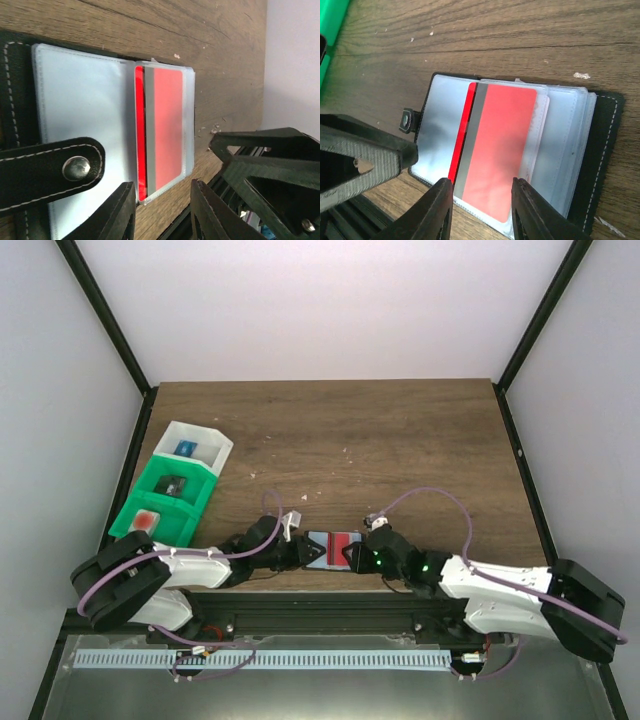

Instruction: Take the credit cards out of the card holder

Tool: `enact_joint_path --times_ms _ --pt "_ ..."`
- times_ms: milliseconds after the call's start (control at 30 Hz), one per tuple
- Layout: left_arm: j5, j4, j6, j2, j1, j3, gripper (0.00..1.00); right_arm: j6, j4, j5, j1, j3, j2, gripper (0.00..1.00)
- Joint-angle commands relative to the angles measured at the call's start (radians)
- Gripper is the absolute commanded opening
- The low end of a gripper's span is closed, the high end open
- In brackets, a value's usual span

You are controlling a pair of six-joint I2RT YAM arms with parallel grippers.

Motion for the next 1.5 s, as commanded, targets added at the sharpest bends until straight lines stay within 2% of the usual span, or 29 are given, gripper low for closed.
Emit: enact_joint_path --times_ms 0,233,667,967,1233,1467 --pt "0.028 0.053 0.011 0.014 0.004 0.002 0.33 -0.009 0.051 -0.031 -0.033 0.013 0.03 0.34" --pt "0.049 0.074 0.025 0.083 0.004 0.029 0.3 -0.004 0.108 -0.068 -0.055 -0.01 0.081 0.27" --pt "0.032 0.071 0.055 0.153 0.004 0.051 0.29 0.015 0.072 -0.031 -0.06 -0.015 0.147 0.25" --pt "0.054 0.149 0.042 0.189 0.003 0.054 0.24 0.025 0.093 -0.043 -0.06 -0.029 0.183 0.2" --pt "0.057 0.185 0.024 0.192 0.002 0.049 0.17 0.023 0.093 -0.04 -0.06 -0.033 0.174 0.19" --pt "0.053 0.19 0.017 0.205 0.001 0.042 0.18 0.025 0.09 -0.042 -0.06 -0.032 0.171 0.19"
